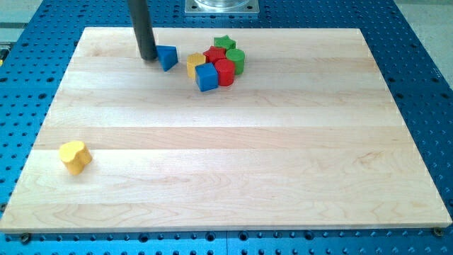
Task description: Place the blue triangle top left to the hexagon
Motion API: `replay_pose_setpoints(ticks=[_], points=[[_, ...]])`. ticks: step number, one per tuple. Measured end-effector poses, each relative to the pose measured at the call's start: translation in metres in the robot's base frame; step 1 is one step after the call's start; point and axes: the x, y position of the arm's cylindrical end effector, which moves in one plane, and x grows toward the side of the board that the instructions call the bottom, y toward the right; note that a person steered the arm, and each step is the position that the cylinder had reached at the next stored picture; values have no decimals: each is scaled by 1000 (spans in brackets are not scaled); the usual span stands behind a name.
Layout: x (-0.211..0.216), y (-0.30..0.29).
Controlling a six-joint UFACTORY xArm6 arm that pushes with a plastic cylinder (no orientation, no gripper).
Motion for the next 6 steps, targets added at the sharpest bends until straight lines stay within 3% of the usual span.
replay_pose_setpoints(ticks=[1, 2, 4, 6], points=[[-14, 19], [-15, -27], [-9, 28], [-1, 13]])
